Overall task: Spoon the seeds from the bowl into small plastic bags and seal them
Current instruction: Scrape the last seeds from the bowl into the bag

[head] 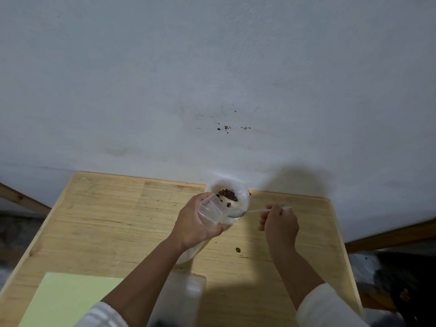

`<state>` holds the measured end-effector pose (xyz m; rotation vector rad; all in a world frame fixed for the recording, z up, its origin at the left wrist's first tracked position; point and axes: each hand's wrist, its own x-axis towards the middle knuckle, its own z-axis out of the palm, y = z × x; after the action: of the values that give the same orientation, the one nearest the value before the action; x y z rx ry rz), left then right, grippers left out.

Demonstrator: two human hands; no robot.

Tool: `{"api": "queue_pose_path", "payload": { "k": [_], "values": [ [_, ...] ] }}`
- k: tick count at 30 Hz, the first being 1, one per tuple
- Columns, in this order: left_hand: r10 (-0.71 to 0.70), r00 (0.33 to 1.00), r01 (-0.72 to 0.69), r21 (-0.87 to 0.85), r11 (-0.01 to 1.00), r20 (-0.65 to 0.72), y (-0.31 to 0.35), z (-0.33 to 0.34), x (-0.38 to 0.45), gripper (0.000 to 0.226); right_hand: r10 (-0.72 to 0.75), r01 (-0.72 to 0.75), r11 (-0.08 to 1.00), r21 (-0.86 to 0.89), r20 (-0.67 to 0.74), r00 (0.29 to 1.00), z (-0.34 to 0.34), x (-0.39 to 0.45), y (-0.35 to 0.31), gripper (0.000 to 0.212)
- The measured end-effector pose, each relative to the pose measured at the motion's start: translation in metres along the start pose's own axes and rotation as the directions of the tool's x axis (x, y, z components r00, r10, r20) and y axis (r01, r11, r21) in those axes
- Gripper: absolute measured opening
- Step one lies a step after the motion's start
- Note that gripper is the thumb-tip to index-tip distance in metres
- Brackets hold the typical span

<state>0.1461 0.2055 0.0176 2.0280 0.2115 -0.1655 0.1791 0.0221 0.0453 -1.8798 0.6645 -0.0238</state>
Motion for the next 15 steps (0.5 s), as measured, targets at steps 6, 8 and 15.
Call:
{"api": "queue_pose_path", "payload": {
  "k": [6,8,15],
  "values": [
    [0.103,0.994,-0.104,0.037,0.994,0.042,0.001,0.0,-0.008,0.079,0.475,-0.466,0.829,0.31,0.049,0.879,0.03,0.013,0.033,0.024],
    [0.129,0.99,-0.131,0.04,0.991,0.051,0.002,0.0,-0.01,0.075,0.546,-0.533,0.708,0.463,0.12,0.829,0.035,0.014,0.032,0.019],
    [0.065,0.998,-0.065,0.079,0.995,0.006,-0.003,-0.002,-0.007,0.081,0.433,-0.513,0.61,0.604,0.288,0.854,0.035,0.016,0.033,0.02]
  ]
}}
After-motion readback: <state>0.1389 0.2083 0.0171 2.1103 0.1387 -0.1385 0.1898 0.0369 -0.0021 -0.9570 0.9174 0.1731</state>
